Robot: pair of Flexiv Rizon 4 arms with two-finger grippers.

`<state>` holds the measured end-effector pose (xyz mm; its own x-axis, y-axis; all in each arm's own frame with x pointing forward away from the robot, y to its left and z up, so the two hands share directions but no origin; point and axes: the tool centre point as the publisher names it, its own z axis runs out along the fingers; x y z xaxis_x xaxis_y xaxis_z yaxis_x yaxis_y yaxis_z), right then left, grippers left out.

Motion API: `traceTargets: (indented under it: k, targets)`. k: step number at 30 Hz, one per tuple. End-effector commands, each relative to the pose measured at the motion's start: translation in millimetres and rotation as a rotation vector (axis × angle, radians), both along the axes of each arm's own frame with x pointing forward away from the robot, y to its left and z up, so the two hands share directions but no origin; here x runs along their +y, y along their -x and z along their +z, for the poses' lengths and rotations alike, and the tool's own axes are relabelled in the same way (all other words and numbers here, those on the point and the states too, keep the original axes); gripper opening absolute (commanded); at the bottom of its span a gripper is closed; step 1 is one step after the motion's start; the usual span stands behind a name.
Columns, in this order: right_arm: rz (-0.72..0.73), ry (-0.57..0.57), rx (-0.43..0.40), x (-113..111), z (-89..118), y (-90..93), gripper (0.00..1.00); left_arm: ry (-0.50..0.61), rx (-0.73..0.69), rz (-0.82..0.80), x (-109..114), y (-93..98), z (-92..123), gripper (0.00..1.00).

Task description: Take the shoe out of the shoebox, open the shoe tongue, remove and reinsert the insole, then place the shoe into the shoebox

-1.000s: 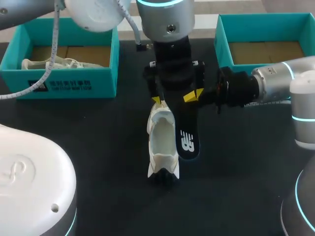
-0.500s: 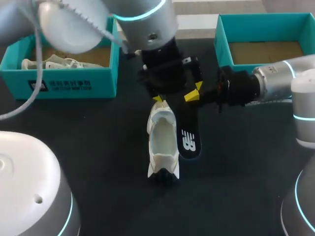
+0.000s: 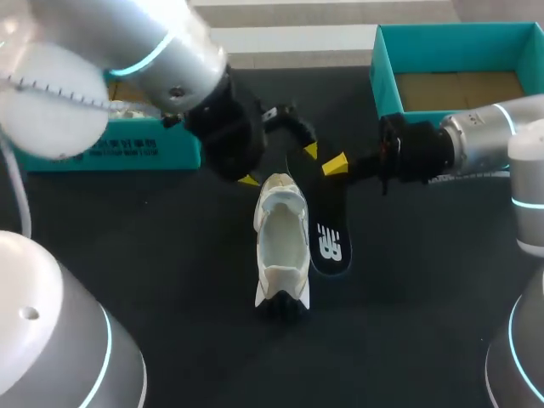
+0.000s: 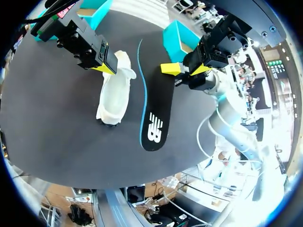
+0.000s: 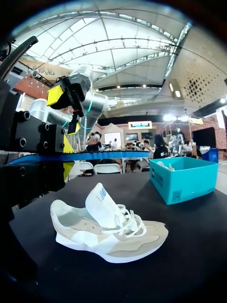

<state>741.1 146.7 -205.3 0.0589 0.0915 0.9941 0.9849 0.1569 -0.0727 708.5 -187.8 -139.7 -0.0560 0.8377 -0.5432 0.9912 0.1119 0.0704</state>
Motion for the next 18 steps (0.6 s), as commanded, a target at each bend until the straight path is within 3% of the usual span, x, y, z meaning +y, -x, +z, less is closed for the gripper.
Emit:
traceTargets:
  k: [1, 6, 18]
  targets:
    - [-0.004, 0.008, 0.001, 0.5, 2.1, 2.5, 0.00, 0.719, -0.127, -0.114, 32.4, 7.8, -21.3, 1.00]
    - [-0.004, 0.009, 0.004, 1.1, 3.4, 3.7, 0.00, 0.793, -0.154, -0.132, 37.9, 4.6, -28.1, 1.00]
    - [-0.015, 0.002, 0.011, 2.1, -0.2, 8.0, 0.00, 0.780, -0.135, -0.131, 38.0, 1.5, -29.1, 1.00]
